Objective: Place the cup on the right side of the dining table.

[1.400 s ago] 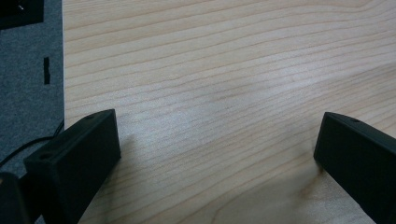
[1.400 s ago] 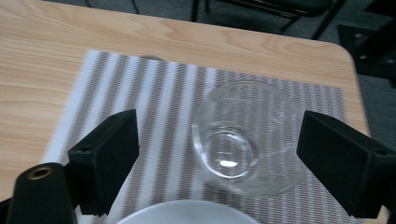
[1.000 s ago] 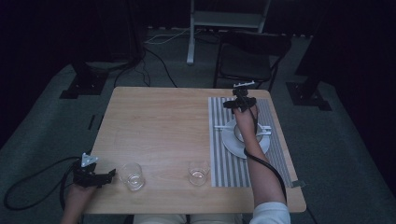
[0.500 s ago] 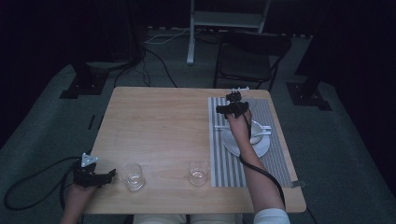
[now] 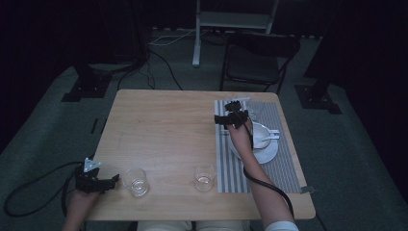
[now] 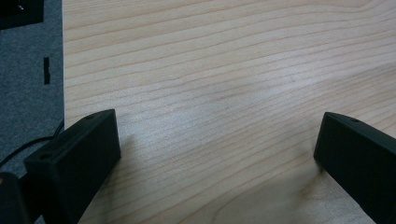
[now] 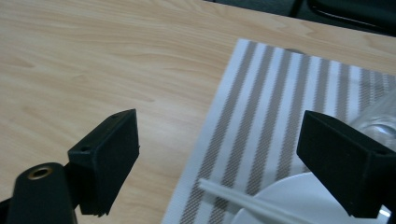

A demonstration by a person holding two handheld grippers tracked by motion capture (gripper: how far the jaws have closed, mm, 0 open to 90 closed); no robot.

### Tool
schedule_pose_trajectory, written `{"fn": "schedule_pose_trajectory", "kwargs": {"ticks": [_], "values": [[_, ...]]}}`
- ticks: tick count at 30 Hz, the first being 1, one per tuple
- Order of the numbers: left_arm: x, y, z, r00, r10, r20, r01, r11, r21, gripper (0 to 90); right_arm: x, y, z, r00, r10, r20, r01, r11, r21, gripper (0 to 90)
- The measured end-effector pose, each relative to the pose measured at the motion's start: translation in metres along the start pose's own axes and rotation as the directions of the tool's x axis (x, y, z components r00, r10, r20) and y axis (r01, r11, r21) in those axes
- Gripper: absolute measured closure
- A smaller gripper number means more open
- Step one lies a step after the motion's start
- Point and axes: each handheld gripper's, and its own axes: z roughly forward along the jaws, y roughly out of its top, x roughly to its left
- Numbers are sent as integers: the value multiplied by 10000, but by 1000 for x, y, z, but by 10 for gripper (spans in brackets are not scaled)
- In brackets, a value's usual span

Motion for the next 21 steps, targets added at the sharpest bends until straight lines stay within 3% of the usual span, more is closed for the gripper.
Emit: {"fn": "schedule_pose_trajectory", "kwargs": {"ticks": [21], "values": [[0,0,0,10000,-8,6,8,10000,0,8,25,-38,-16,9966,-771,-284,769,9970,-57,127]]}}
